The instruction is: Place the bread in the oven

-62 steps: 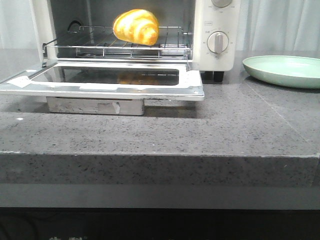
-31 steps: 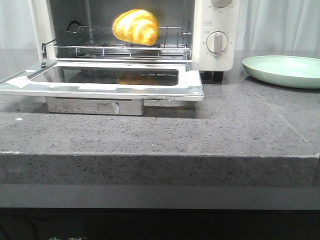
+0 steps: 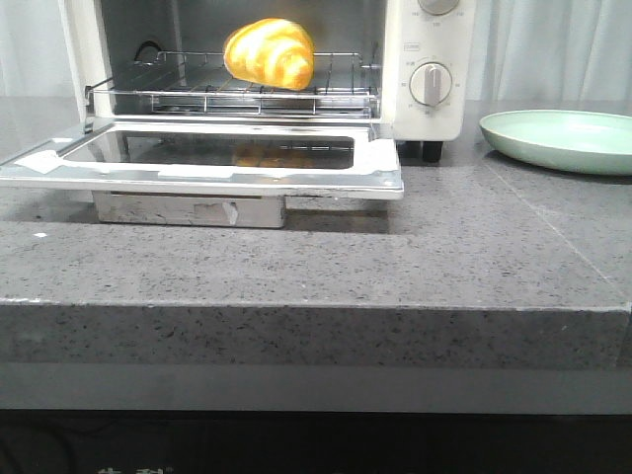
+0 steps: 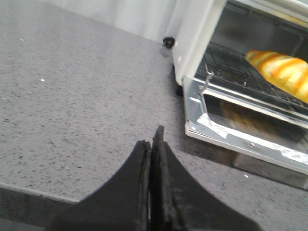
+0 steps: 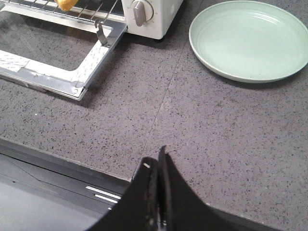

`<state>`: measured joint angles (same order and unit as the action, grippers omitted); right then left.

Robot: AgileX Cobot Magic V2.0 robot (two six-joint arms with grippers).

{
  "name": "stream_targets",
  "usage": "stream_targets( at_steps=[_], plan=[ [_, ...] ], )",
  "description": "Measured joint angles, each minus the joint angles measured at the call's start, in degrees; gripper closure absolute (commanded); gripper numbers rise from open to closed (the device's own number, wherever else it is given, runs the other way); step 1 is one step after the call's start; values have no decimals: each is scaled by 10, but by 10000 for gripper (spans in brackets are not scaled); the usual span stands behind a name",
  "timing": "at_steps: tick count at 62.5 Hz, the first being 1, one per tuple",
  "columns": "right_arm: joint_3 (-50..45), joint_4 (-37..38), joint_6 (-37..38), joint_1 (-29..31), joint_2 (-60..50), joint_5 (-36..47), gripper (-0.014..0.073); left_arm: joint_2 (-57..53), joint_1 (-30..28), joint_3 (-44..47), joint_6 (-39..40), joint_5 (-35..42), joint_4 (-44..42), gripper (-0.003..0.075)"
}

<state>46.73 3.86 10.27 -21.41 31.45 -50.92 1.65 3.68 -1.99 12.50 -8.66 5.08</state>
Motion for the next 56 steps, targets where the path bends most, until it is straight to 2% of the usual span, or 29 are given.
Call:
stream_targets(
  at_steps=[12, 23, 45, 56],
  plan=[
    [-1, 0, 0, 0, 0, 0, 713, -20, -8, 24, -2, 64, -10, 738],
    [-1, 0, -1, 0, 0, 0, 713, -20, -8, 24, -3, 58, -51, 738],
    [-1, 0, -1, 0, 0, 0, 713, -20, -8, 24, -3, 56, -61, 738],
    [-1, 0, -1, 0, 0, 0, 713, -20, -8, 24, -43, 56, -59, 738]
  ],
)
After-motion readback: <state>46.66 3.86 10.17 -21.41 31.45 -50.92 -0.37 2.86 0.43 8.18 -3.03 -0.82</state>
